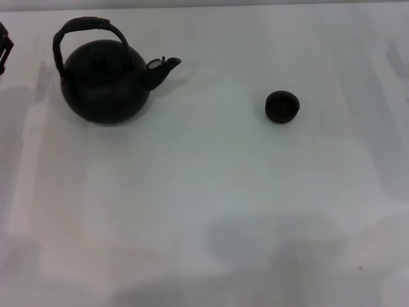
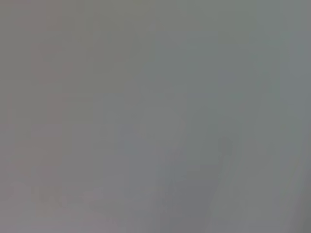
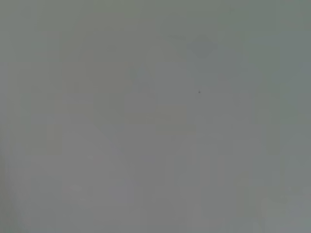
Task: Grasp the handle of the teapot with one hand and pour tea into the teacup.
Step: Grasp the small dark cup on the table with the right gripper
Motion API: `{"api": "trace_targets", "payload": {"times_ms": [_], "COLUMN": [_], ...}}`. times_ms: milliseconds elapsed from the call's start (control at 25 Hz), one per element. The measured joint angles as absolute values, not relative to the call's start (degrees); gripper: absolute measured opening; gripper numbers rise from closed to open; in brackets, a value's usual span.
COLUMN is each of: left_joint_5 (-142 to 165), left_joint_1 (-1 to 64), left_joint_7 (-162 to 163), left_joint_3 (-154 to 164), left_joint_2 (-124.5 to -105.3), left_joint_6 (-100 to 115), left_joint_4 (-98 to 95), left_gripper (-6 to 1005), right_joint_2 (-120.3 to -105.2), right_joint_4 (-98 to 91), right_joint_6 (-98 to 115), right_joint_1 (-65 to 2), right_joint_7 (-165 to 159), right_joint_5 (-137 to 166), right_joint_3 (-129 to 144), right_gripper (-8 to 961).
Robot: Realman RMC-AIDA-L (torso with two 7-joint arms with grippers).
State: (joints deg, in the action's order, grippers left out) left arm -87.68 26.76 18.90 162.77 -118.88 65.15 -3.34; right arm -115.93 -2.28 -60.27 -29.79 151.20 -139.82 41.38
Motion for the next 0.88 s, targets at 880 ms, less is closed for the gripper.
{"api": "trace_targets", "payload": {"times_ms": [880], "left_joint_5": [-87.63], "left_joint_1": [25.99], "left_joint_7": [18.90], "left_joint_3": [162.77], "left_joint_2": [-118.91], "left_joint_6": [66.39], "left_joint_4": [-3.10], "left_gripper": [859], "right_joint_2": [-113.70], "right_joint_4": [-20.03], "right_joint_6": [-50.66], "right_joint_1": [-29.87], "right_joint_7": [121.18], "right_joint_5": [-125.17], "right_joint_3": [59.75], "right_gripper": [832]}}
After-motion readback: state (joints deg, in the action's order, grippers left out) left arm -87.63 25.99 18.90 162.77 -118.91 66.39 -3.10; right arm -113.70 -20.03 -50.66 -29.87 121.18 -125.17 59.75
